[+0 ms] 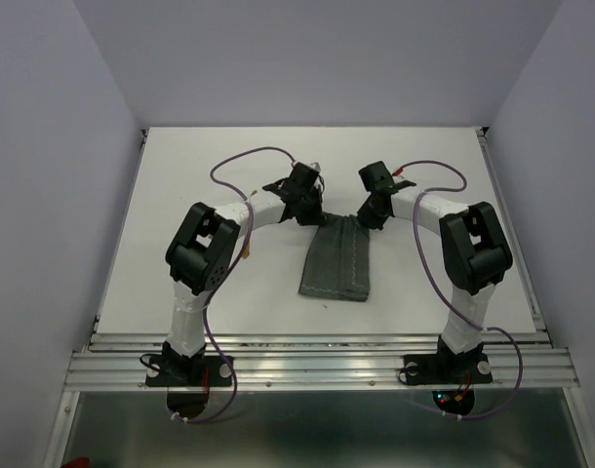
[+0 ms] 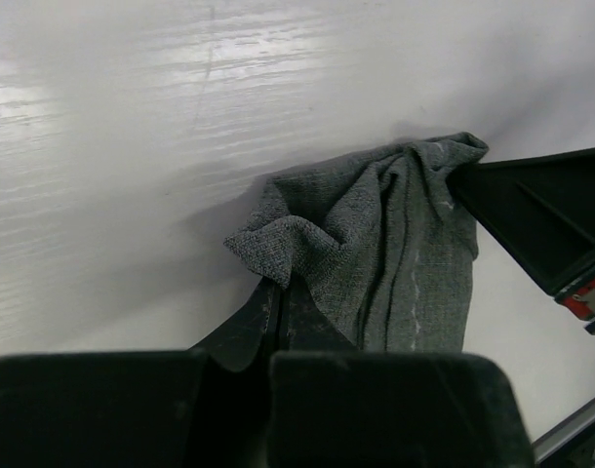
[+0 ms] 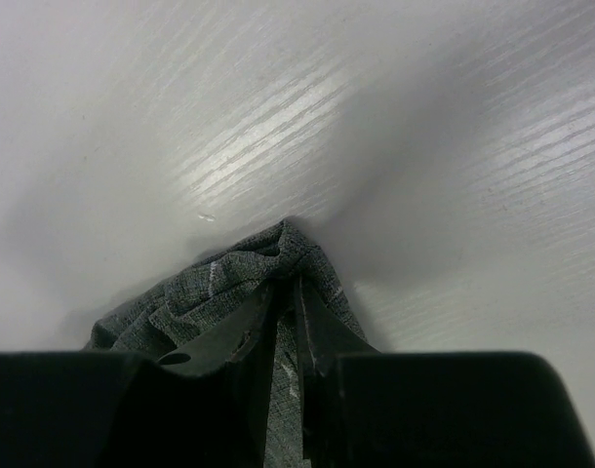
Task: Fold the napkin into a case and place the utensils inside
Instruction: Pick up the 2/3-rectangle-folded napkin from the center of the board, then fold the 2/3-rectangle-folded napkin at the center of the board.
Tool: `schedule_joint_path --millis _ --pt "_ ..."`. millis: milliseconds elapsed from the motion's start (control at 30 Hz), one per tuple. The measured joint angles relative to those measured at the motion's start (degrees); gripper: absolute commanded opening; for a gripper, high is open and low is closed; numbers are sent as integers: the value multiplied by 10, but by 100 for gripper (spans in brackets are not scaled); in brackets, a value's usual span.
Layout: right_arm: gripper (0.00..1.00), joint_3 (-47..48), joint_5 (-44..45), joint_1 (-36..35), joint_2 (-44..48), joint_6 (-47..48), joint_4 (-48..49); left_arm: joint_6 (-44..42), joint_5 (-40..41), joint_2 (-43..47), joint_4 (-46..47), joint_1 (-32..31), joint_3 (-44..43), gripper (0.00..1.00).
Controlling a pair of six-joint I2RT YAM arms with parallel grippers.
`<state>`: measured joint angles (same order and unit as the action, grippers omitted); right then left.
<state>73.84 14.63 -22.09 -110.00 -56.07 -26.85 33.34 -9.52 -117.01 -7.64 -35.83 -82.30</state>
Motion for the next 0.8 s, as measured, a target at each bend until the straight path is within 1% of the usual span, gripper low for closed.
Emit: schedule_joint_path --millis 267,667,800 --pt "18 6 8 0 -3 -28 -16 14 -18 2 -4 -26 -35 0" --pt "18 6 14 0 -3 -55 -20 33 -42 2 -13 -28 -60 0" --pt "18 6 14 0 -3 -61 -21 47 -53 -13 -15 -32 -79 0"
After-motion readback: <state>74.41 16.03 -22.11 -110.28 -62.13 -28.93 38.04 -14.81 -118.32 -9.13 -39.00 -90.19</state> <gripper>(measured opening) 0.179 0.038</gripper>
